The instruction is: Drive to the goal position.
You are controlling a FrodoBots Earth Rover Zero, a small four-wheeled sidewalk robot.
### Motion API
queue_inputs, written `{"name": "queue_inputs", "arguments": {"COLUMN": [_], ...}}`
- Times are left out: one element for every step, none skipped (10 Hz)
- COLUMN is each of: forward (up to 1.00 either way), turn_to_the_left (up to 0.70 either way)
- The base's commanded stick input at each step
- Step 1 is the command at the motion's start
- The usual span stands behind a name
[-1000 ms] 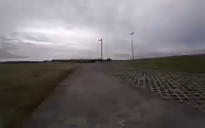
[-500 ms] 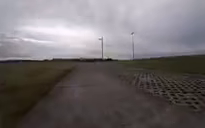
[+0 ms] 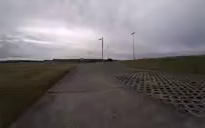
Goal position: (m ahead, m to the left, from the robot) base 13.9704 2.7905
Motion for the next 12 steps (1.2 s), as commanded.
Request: {"name": "queue_inputs", "arguments": {"forward": [0.70,0.70,0.70,0.70,0.70,0.70,0.70,0.70,0.70,0.70,0.70,0.75], "turn_to_the_left": [0.00,0.00,0.00,0.00,0.00,0.00,0.00,0.00,0.00,0.00,0.00,0.00]}}
